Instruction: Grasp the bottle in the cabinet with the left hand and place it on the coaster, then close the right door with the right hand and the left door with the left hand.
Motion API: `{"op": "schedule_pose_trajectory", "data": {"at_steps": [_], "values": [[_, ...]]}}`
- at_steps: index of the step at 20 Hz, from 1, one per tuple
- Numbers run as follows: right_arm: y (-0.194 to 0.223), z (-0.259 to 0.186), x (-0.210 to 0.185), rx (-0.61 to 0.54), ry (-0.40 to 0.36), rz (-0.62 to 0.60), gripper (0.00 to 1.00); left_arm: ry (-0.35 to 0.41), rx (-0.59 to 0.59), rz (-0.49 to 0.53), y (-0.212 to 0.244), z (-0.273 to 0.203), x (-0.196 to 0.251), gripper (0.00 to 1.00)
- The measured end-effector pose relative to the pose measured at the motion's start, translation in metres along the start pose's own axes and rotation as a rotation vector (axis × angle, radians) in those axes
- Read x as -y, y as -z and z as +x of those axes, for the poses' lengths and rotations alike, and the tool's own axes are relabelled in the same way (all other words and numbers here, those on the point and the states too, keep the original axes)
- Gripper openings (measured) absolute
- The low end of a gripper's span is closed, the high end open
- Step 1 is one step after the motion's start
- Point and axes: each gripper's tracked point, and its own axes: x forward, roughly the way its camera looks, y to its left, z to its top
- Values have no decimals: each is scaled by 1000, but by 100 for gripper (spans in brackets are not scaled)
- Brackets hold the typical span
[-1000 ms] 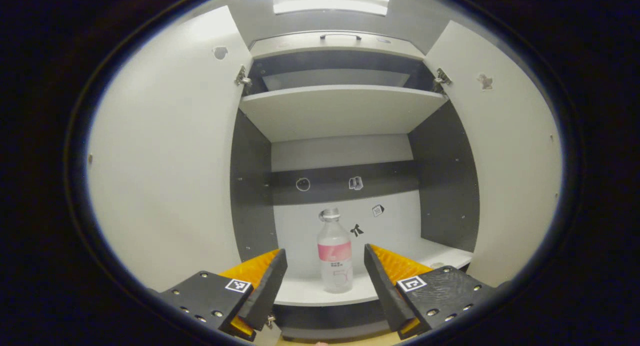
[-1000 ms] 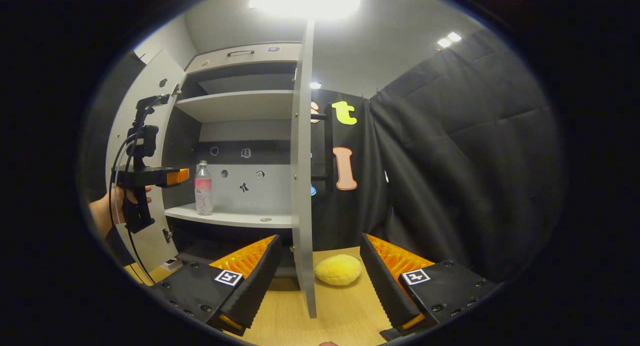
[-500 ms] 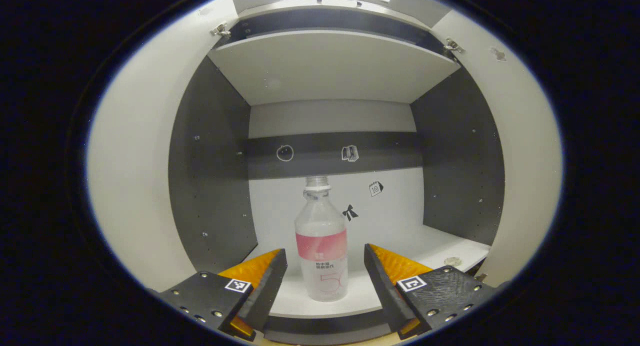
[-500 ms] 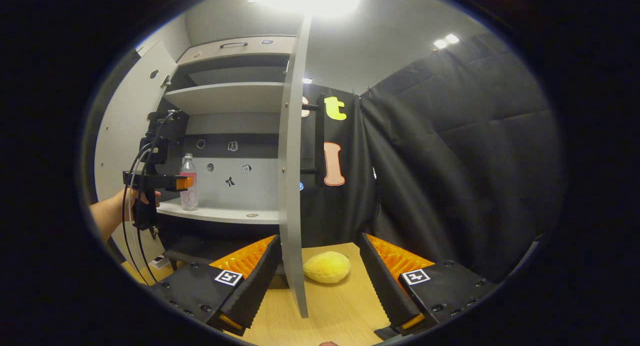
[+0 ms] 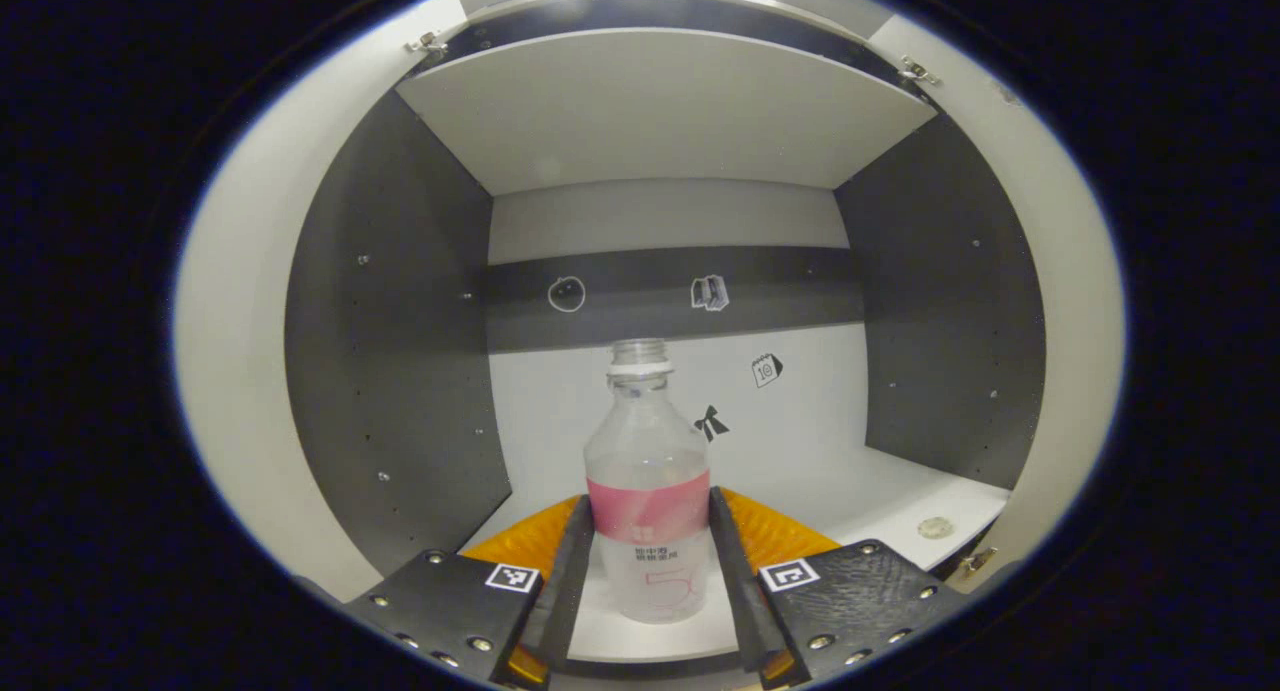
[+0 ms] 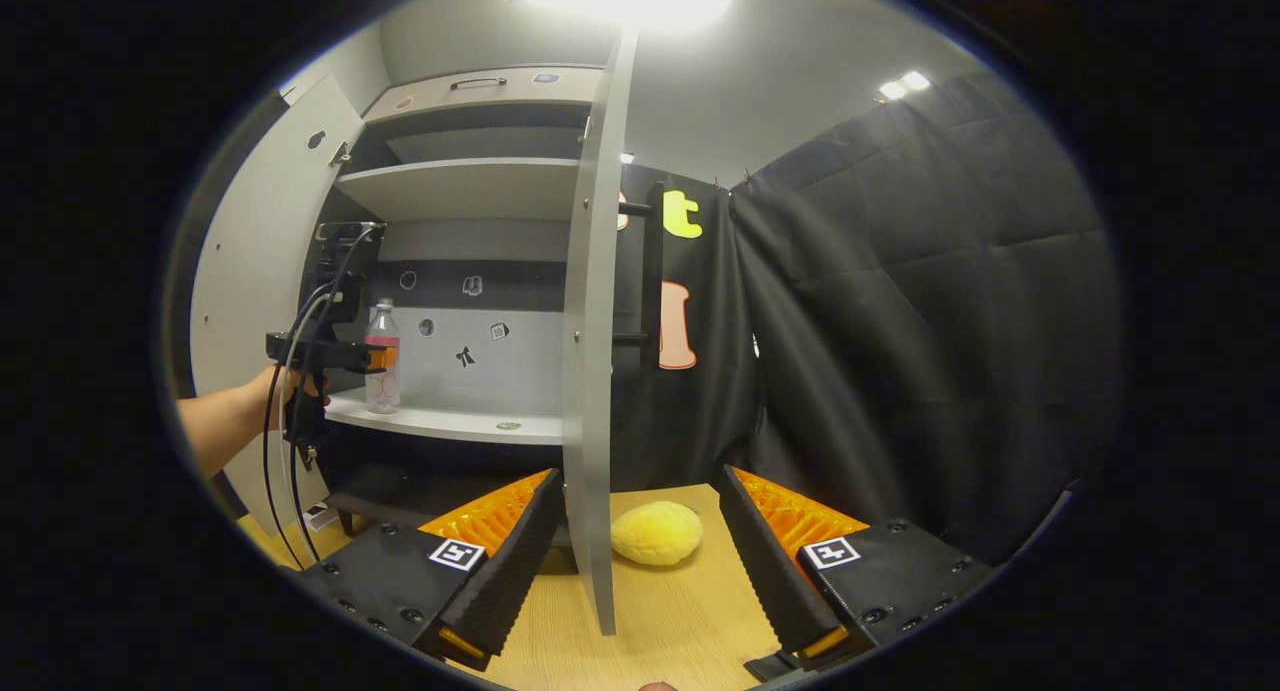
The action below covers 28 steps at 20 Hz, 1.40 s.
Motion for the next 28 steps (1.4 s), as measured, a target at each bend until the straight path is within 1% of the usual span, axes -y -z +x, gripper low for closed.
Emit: {"op": "schedule_pose_trajectory", "data": {"at_steps": [1, 2, 3, 4, 5, 6, 10, 12, 18, 28], "values": [[0, -1, 1, 0, -4, 0, 100, -7, 10, -3, -3, -4, -1, 62], [0, -1, 2, 0, -8, 2, 99, -6, 30, -11, -10, -9, 0, 59], [0, -1, 3, -1, -13, 5, 96, -9, 56, -20, -18, -15, -1, 62], [0, -3, 2, -2, -20, 11, 99, -13, 79, -26, -26, -24, -3, 59], [-1, -4, 1, -4, -30, 16, 99, -17, 96, -29, -31, -34, -4, 62], [0, -5, 1, -3, -40, 18, 99, -20, 109, -33, -35, -44, -5, 62], [-1, -13, -2, 3, -86, 17, 99, -28, 139, -57, -36, -91, -7, 62], [0, -17, -5, 1, -115, 13, 99, -32, 134, -62, -30, -117, -8, 62], [6, -31, -11, -9, -196, 20, 99, -42, 84, -64, 7, -183, -3, 62], [13, -48, -28, -17, -304, 4, 99, 16, -1, -66, 92, -273, 22, 62]]}}
